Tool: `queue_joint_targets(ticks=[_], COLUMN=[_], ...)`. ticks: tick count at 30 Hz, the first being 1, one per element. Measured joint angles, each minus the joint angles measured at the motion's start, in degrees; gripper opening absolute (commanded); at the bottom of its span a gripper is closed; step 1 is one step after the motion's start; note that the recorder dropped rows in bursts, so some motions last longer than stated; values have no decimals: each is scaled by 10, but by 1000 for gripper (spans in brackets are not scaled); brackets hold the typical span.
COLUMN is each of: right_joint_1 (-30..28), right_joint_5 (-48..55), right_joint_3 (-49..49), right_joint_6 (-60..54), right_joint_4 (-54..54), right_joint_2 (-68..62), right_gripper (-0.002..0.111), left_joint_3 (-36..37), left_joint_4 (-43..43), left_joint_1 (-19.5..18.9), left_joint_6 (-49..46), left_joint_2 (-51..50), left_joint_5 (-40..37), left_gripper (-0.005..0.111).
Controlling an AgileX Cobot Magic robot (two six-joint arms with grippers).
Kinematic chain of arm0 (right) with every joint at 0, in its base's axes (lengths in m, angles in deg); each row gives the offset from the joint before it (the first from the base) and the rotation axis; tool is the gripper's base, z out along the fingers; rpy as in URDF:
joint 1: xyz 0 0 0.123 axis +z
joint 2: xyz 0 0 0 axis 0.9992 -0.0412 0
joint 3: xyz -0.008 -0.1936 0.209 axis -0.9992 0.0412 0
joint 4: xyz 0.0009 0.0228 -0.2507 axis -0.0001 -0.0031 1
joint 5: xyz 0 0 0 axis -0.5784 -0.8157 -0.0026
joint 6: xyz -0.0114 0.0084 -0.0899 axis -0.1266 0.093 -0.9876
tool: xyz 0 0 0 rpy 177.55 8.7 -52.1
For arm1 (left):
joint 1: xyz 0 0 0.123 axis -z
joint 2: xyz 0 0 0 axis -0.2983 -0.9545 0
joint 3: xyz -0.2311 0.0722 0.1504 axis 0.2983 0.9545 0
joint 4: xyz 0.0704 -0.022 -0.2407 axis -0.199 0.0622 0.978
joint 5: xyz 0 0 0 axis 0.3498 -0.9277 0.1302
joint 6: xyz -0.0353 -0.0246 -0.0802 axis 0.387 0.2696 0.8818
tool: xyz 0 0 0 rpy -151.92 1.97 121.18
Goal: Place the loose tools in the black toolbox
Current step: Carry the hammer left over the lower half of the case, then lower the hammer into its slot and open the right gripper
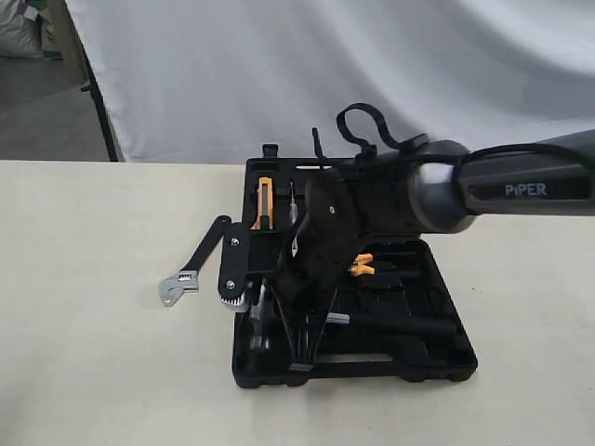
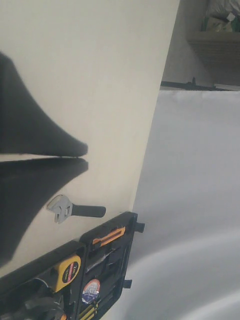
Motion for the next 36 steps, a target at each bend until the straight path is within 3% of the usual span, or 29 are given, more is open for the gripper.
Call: queue_joint_targets(ticks=[31,36], right_joint_1=[0,0], right_joint_5=[12,6], right_joint_3=[-14,-14], right_joint_6=[-30,-30], right_joint_4=[-48,-48], right_joint_2=[-15,-15], right_gripper=[0,32], left_joint_3=[0,0], left_joint_4=[0,0], left_joint_1=[0,0], left_joint_6=[0,0], left_joint_2=[0,0], left_joint_5=[0,0], left_gripper=[1,1])
